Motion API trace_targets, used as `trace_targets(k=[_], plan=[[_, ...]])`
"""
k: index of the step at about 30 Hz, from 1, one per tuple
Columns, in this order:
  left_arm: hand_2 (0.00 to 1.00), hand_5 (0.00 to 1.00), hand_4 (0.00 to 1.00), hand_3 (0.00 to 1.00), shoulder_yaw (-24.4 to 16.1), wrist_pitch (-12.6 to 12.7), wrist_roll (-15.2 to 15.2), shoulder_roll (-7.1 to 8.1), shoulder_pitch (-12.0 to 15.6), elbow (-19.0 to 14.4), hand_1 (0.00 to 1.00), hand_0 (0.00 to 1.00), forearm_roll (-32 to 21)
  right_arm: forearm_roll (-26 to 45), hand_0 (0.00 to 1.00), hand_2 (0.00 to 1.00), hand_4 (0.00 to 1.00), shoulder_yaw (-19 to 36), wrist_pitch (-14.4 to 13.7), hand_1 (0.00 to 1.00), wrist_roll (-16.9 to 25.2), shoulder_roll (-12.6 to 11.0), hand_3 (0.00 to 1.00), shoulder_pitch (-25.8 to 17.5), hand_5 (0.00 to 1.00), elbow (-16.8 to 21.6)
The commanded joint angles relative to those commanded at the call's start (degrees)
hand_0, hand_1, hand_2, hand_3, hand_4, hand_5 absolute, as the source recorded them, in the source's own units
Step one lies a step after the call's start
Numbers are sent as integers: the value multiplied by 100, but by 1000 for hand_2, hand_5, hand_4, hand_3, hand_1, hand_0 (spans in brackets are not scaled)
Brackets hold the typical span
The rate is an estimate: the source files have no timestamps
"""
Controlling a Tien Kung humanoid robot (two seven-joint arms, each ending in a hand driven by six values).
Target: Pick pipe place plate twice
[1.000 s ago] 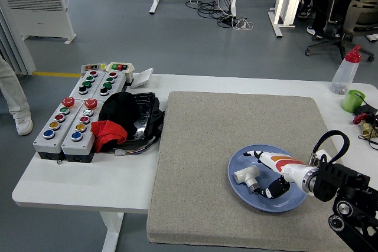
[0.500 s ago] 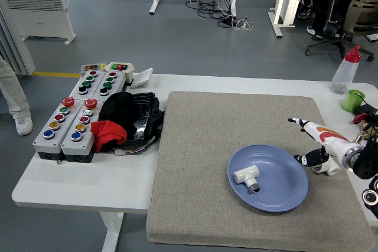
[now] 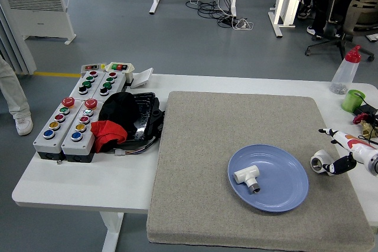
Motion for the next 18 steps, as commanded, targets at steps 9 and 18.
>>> trace_targets(k=[9, 18], plan=[[591, 998, 598, 627, 0, 7, 3, 0, 1, -2, 574, 607, 1, 4, 972, 993, 789, -265, 33, 892, 41, -73, 988, 2, 222, -35], [594, 998, 599, 630, 39, 21, -16, 0, -10, 1, 574, 607, -54, -116, 979, 998, 790, -778, -287, 914, 193, 6, 994, 161, 229, -484]])
